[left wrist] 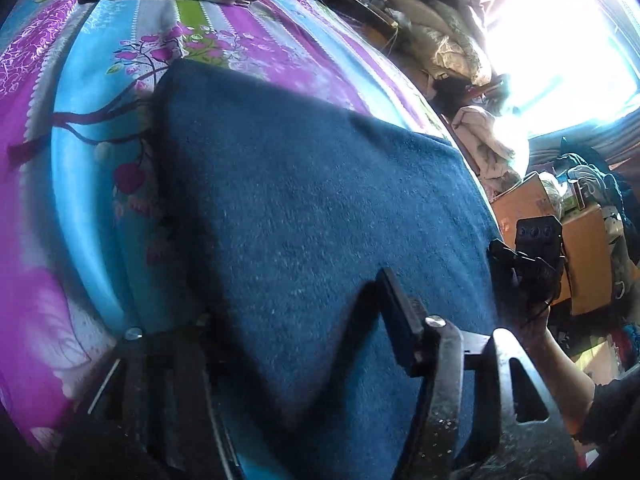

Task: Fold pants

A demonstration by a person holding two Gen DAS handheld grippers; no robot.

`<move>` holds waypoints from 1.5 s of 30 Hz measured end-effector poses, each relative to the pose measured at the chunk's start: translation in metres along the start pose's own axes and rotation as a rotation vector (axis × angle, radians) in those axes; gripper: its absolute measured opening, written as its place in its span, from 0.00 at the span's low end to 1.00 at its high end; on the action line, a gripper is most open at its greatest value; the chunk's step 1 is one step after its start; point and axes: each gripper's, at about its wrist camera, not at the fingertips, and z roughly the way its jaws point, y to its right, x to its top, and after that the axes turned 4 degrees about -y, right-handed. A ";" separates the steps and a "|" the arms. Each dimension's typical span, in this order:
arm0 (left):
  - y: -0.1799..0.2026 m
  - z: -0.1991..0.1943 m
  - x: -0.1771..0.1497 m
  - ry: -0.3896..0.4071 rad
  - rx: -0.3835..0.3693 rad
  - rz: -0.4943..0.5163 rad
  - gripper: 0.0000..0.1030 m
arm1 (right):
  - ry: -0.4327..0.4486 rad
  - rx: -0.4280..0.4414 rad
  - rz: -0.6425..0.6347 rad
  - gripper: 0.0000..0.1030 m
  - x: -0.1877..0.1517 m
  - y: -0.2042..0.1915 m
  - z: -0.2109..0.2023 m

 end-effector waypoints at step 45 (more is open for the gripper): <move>-0.142 -0.175 0.007 0.360 0.275 -0.277 0.46 | 0.036 -0.388 -0.355 0.39 0.064 -0.245 0.259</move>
